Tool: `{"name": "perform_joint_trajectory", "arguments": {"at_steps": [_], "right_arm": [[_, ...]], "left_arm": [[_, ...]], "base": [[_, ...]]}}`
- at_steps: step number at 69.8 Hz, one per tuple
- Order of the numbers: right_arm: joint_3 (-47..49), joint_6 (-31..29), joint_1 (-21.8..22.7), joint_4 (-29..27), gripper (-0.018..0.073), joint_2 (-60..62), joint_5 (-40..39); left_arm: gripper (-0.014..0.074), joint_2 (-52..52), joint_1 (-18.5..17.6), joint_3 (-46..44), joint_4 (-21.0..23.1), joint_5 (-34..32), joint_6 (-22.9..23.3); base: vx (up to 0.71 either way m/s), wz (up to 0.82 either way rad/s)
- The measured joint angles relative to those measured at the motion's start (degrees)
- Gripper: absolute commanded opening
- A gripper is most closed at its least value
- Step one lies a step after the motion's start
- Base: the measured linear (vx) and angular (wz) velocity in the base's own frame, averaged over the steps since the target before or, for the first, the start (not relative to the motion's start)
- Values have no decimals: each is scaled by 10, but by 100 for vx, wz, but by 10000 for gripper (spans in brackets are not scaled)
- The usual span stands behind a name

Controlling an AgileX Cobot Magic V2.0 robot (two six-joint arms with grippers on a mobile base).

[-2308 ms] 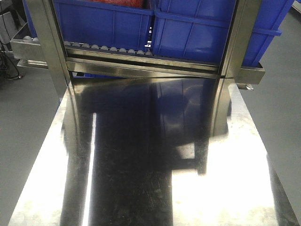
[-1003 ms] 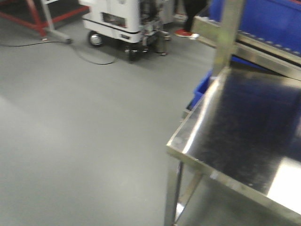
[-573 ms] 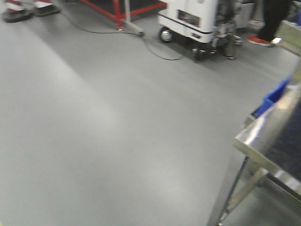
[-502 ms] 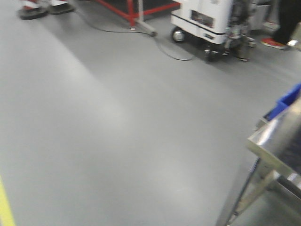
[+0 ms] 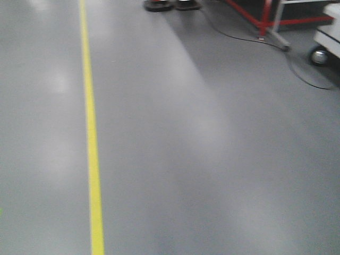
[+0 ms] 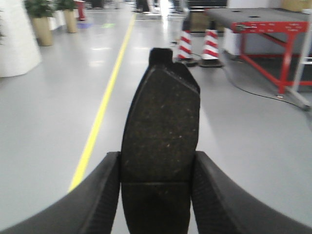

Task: Move and align brake pads A on conveyor
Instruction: 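Drive along the yellow floor line past the striped cones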

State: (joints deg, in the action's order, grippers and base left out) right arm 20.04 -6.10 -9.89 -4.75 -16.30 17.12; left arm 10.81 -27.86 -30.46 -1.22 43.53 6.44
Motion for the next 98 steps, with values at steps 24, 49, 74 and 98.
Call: {"name": "perform_joint_trajectory", "arguments": {"at_steps": [24, 49, 74, 98], "right_arm": [[0, 0, 0, 0, -2, 0, 0], [0, 0, 0, 0, -2, 0, 0], [0, 0, 0, 0, -2, 1, 0], [0, 0, 0, 0, -2, 1, -2]], "left_arm": [[-6, 0, 0, 0, 0, 0, 0], [-6, 0, 0, 0, 1, 1, 0], [-6, 0, 0, 0, 2, 1, 0], [-6, 0, 0, 0, 2, 3, 0]], "base": [[15, 54], [34, 13], [55, -1], [64, 7]]}}
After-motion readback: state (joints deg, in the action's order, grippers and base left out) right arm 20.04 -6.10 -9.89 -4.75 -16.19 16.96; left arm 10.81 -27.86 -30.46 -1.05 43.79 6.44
